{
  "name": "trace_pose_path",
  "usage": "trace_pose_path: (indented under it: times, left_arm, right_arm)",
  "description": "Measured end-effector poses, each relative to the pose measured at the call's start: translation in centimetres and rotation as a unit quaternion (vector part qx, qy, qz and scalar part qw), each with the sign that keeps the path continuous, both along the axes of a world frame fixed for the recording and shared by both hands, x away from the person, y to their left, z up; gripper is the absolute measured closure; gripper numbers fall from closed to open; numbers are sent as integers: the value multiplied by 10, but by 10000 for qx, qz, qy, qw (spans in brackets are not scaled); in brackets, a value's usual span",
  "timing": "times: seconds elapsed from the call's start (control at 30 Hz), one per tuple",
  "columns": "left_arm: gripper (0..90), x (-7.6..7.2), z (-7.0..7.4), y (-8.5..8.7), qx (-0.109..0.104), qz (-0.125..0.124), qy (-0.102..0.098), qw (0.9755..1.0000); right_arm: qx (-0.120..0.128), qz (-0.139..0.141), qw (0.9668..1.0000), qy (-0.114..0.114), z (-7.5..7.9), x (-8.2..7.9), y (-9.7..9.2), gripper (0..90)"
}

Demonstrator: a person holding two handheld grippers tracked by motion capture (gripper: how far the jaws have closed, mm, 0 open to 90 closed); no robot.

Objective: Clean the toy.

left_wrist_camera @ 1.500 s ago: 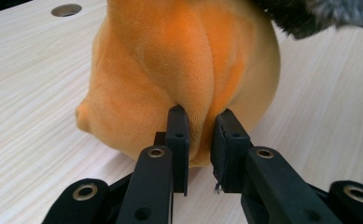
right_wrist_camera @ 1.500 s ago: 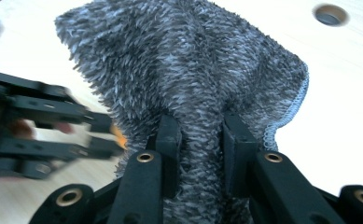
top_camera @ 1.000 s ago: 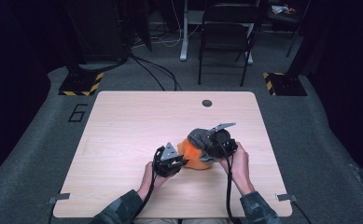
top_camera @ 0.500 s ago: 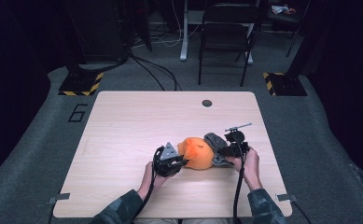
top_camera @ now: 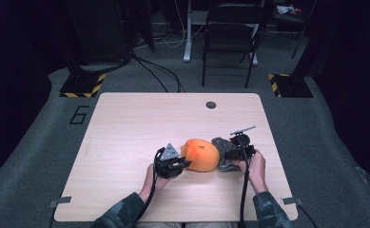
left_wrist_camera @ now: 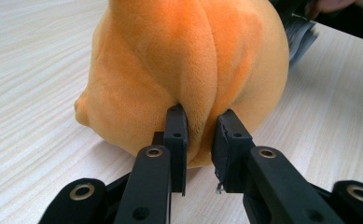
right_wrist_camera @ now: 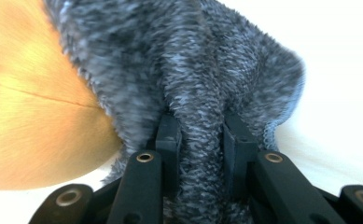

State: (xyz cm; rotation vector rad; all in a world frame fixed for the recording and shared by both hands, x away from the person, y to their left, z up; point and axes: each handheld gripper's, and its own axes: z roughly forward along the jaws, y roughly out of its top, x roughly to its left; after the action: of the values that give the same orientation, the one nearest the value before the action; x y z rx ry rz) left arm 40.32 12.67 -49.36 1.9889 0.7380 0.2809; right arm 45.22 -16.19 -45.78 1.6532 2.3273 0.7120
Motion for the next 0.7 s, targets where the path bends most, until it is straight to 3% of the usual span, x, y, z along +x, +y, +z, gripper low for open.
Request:
trace_pose_path:
  times: [0.07, 0.17, 0.23, 0.3, 0.4, 0.6, 0.7]
  left_arm:
    - [761, 0, 0, 0, -38, 17, 33, 10000]
    - [754, 0, 0, 0, -42, 24, 29, 10000]
    - [746, 0, 0, 0, -37, 24, 32, 10000]
    - [734, 1, -1, 1, -22, 19, 35, 10000]
    - [698, 1, 0, 1, -31, -30, 23, 10000]
    - [524, -2, 1, -3, 220, 24, -141, 9997]
    - [472, -2, -1, -5, 329, 52, -233, 9992]
  right_arm:
    - [76, -59, 9997, -218, 17, -8, 2, 716]
    - [296, 204, 9977, -566, 38, -19, 11, 716]
    - [657, 432, 9954, -549, 43, -22, 21, 716]
    - [743, 670, 9940, -451, 40, -22, 30, 716]
    - [577, 612, 9953, -477, 33, -20, 33, 716]
    - [353, 536, 9962, -583, 29, -19, 34, 716]
    - [363, 506, 9963, -593, 27, -18, 33, 716]
